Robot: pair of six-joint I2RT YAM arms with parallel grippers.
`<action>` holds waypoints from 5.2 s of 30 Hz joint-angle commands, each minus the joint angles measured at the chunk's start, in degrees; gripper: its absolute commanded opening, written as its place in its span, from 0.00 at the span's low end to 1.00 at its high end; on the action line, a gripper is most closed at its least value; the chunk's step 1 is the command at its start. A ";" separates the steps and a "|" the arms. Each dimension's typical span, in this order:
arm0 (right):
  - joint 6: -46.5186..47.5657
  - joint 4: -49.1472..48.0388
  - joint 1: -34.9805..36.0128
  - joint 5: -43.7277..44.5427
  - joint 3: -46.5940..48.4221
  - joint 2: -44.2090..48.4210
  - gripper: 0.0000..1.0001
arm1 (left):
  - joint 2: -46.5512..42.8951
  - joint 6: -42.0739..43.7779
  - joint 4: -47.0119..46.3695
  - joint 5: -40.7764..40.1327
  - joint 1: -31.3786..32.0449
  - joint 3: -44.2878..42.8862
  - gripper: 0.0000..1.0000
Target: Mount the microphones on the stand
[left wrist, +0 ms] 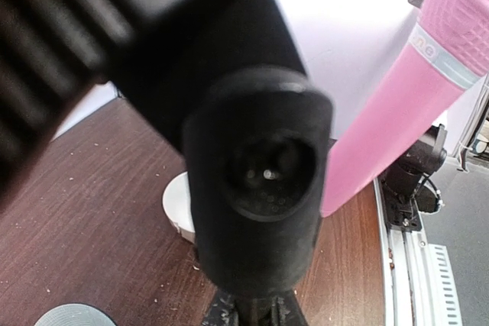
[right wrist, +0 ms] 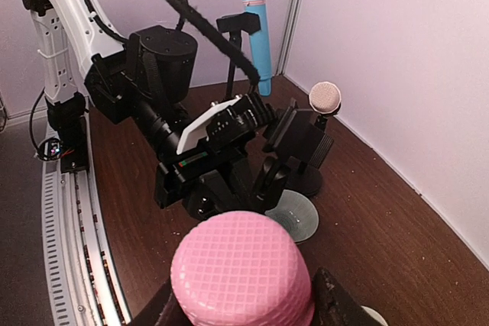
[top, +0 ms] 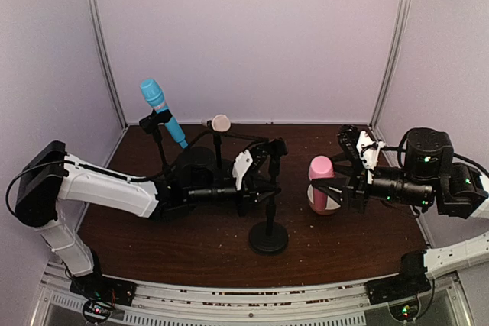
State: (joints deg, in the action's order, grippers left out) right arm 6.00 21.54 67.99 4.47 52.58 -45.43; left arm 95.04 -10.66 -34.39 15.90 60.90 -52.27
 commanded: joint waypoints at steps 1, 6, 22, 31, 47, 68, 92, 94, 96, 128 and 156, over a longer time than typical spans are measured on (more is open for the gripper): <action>-2.25 -2.99 -0.26 -2.27 -1.42 2.41 0.31 | 1.36 1.03 -8.92 1.95 -0.43 -2.57 0.00; -2.54 -3.45 -0.31 -2.93 -2.15 3.27 0.31 | 2.81 2.21 -8.19 0.04 -0.44 -2.61 0.04; -5.96 -7.81 -0.22 -15.08 -1.96 3.30 0.29 | -13.14 0.61 1.30 -1.91 1.74 10.36 0.52; -10.05 -22.31 -0.28 -31.37 -5.13 0.63 0.30 | -21.09 4.50 8.84 -3.35 9.36 9.67 0.52; -8.39 -23.34 -0.25 -35.06 -1.49 -2.79 0.30 | -14.18 7.74 12.32 9.72 13.28 0.55 0.49; -9.29 -25.74 -0.19 -29.95 -4.63 -3.14 0.31 | -11.39 4.01 6.13 6.19 13.28 0.19 0.47; -10.20 -23.04 -0.16 -26.39 -4.27 -5.33 0.62 | -13.92 3.32 11.38 4.12 13.28 -4.81 0.10; -10.33 -21.48 -0.23 -25.34 -4.35 -4.51 0.68 | -15.14 2.70 11.28 2.17 13.28 -3.99 0.09; -11.26 -20.46 -0.29 -23.29 -5.21 -3.26 0.71 | -16.54 1.59 11.29 -0.76 13.28 -3.06 0.06; -7.58 -16.24 15.69 20.83 0.79 -19.02 0.63 | -18.29 -21.17 0.11 -19.24 13.36 0.67 0.03; -7.31 -13.67 14.94 -1.84 -6.11 -11.00 0.26 | -26.17 -3.44 -4.21 -2.02 13.36 6.30 0.64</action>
State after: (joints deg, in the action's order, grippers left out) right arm -1.23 7.94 83.57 6.37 47.13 -56.88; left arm 70.32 -18.26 -35.24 7.97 74.37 -46.59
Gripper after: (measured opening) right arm 0.345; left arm 0.660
